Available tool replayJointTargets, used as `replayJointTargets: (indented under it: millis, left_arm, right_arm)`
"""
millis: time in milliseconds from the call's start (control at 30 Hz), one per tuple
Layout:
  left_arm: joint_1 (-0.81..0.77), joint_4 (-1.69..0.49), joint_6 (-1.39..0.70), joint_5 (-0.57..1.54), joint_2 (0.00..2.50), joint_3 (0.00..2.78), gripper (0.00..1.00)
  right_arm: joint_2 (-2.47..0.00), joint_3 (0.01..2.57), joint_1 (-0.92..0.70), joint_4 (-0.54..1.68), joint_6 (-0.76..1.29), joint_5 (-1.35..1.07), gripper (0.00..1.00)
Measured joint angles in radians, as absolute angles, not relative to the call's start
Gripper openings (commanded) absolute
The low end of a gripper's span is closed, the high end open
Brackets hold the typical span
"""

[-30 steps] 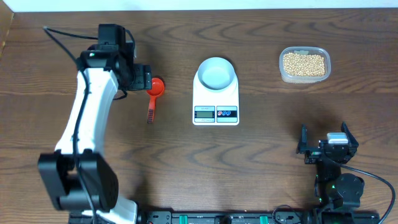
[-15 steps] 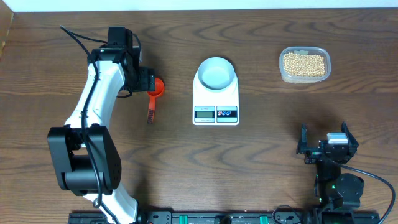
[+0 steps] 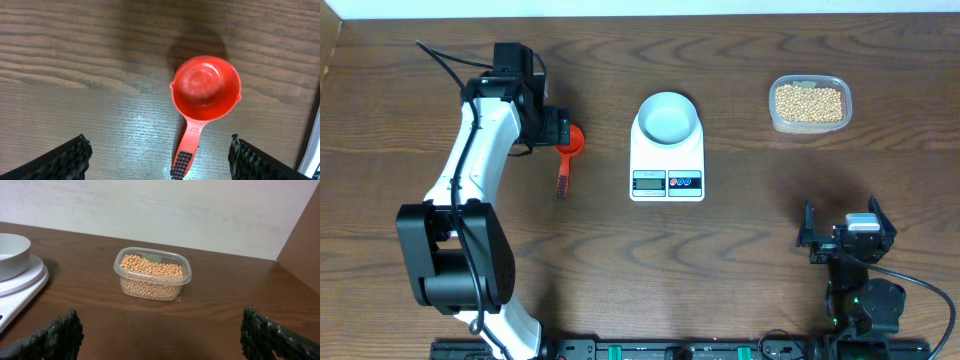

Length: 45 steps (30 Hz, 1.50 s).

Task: Scoop item into bowl and weigh 50g on scale
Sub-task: 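Move the left gripper forward over the red scoop's bowl, then lower the left gripper and close it on the red scoop's rim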

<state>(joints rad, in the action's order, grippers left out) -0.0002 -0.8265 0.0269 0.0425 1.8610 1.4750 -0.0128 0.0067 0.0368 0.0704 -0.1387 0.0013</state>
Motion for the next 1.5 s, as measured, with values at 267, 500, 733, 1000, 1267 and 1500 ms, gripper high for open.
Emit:
replayJointTargets:
  millis: [267,500,733,1000,1267,1500]
  left_arm:
    - [0.000,-0.802,0.027,0.043,1.880,1.475,0.90]
    - [0.000,-0.776,0.027,0.043,1.951,1.475,0.90]
    - [0.000,-0.758,0.027,0.043,1.955,1.475,0.90]
    - [0.000,-0.749,0.027,0.043,1.991,1.475,0.90]
    - [0.000,-0.735,0.027,0.043,2.046,1.474,0.90]
    - [0.000,-0.732,0.027,0.043,2.046,1.474,0.90]
  right_arm:
    - [-0.013,0.007,0.037,0.070,-0.139,0.001,0.99]
    - [-0.013,0.007,0.037,0.070,-0.139,0.001,0.99]
    - [-0.013,0.007,0.037,0.070,-0.139,0.002,0.99]
    - [-0.013,0.007,0.037,0.070,-0.139,0.002,0.99]
    - [-0.013,0.007,0.037,0.070,-0.139,0.002,0.99]
    - [-0.013,0.007,0.037,0.070,-0.139,0.002,0.99]
